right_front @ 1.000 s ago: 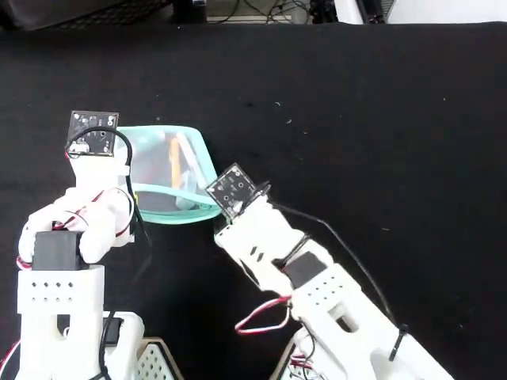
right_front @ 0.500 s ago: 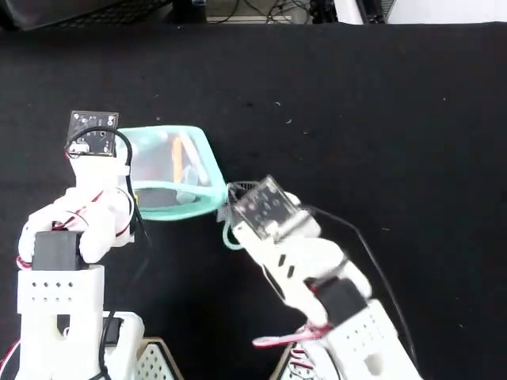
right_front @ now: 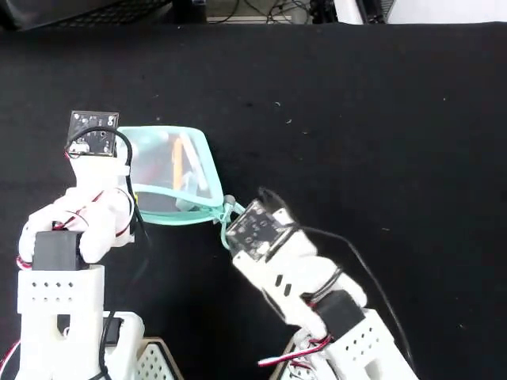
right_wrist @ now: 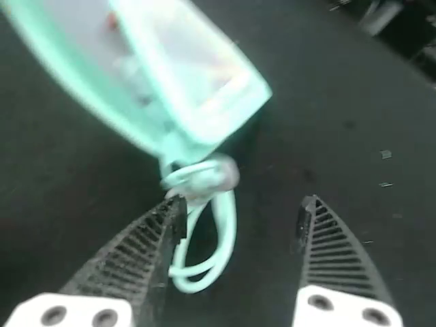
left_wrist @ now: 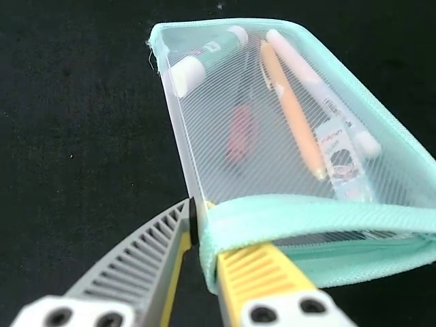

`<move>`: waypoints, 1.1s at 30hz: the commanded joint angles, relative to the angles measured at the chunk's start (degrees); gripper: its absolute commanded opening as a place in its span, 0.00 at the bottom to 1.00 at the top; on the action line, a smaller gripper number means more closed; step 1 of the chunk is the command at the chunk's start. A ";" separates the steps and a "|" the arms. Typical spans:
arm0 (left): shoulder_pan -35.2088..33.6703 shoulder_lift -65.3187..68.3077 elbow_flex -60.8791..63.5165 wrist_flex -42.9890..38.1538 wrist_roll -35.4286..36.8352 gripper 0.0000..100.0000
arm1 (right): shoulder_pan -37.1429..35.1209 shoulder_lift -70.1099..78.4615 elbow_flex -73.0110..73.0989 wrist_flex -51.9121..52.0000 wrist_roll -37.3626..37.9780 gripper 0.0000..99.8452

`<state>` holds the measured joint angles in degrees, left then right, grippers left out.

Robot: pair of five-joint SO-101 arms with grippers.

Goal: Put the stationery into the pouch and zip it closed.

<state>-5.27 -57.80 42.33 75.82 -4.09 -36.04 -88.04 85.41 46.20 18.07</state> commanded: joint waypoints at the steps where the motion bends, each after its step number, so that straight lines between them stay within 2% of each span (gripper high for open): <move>1: 0.22 0.00 -2.15 0.00 -0.44 0.03 | -4.31 -0.48 0.75 -1.67 0.09 0.27; 8: 0.22 -0.53 0.66 0.00 -0.70 0.03 | -4.04 -0.40 2.77 -11.87 -1.76 0.27; 17: 0.22 -0.35 0.92 -1.58 -0.79 0.03 | -4.04 -0.31 3.21 -15.03 -2.81 0.26; 23: 0.22 -0.53 0.92 -1.85 -0.79 0.03 | -3.87 -0.31 3.30 -14.86 -2.73 0.06; 25: 0.22 -0.53 0.92 -1.76 -0.79 0.03 | -3.87 -0.31 4.09 -14.77 -2.73 0.08; 29: 0.22 -0.53 0.57 -1.58 -0.79 0.03 | -3.87 -0.31 6.46 -15.03 -2.90 0.20; 33: 0.22 -0.53 0.48 -1.58 -0.79 0.03 | -3.78 -0.31 6.73 -15.03 -2.90 0.18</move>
<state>-5.27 -57.89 43.65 74.95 -4.18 -39.47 -88.04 92.44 32.48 15.43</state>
